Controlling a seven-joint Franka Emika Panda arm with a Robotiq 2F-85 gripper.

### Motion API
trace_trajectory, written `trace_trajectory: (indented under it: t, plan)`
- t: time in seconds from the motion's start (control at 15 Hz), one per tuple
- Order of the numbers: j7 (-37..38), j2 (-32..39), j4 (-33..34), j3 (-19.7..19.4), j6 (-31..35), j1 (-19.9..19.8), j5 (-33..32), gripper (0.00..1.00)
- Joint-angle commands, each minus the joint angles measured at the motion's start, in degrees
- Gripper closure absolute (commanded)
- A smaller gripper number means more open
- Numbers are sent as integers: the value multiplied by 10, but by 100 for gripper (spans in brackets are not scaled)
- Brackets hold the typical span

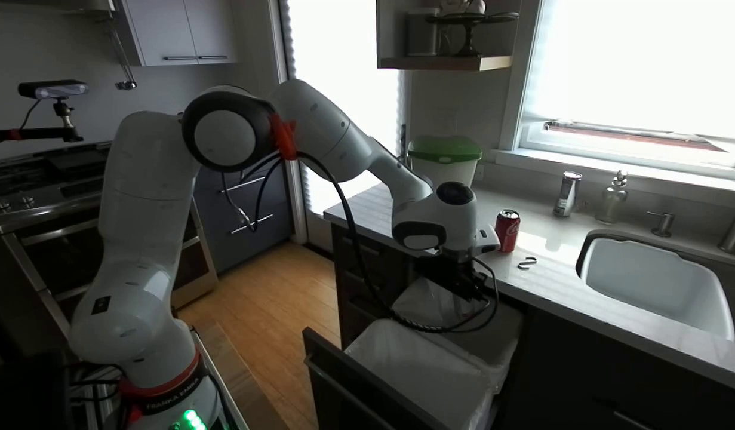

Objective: Throw the white can in the second bin

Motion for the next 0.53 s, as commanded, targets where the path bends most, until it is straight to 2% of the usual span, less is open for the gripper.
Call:
trace_trajectory:
  t: [0.0,0.47]
  plan:
    - [10,32,21,6,-5,-8,-22,62]
    - [4,96,52,16,35,-19,-51,62]
